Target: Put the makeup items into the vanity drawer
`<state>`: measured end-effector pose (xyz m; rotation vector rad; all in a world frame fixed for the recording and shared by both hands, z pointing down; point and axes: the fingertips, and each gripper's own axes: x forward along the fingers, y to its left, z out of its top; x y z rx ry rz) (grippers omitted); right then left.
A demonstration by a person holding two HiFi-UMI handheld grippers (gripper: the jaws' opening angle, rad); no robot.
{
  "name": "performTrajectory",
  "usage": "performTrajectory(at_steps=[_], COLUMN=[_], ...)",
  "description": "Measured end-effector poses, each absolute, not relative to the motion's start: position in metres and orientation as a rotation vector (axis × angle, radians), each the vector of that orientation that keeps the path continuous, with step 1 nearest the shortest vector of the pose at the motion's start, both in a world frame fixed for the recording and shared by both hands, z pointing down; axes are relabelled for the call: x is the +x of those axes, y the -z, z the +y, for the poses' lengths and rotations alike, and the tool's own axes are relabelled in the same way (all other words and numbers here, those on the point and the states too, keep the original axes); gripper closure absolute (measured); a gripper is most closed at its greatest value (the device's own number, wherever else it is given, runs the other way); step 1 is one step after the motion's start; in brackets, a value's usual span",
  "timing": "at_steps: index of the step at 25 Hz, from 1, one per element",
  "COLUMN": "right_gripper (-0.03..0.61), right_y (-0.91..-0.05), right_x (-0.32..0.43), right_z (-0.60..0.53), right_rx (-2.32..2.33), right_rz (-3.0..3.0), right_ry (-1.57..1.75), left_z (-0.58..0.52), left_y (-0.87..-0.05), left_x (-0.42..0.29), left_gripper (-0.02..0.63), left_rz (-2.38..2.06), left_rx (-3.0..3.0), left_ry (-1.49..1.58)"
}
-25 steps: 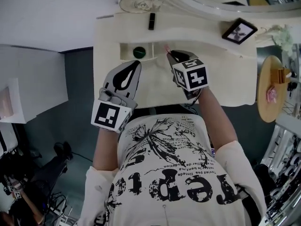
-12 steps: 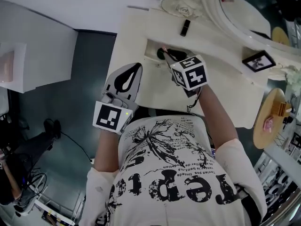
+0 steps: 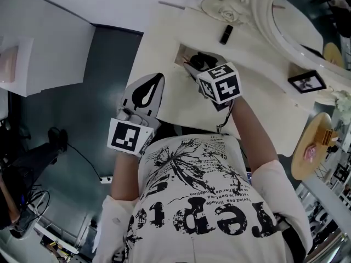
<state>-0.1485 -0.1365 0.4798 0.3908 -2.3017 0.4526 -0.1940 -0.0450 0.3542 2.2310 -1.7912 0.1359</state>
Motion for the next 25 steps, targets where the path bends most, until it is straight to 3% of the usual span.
performTrajectory(at_steps=[10,25], right_gripper=[0.308,0.304], right_y=[-0.469,-0.495], right_x=[-0.097,0.094], right_z=[-0.141,-0.121], right_rx=[0.545,1.023], right_rz=[-2.299,-2.097], right_ry=[-0.514,-0.687], left_z=[-0.068,-0.094], left_y=[-0.347,-0.363], left_x=[-0.158,-0.019], left_gripper=[0.600,0.600], left_rz=[-1.633,-1.126], left_rx=[2.383,2.663], left_ry=[-0.135,-0.183])
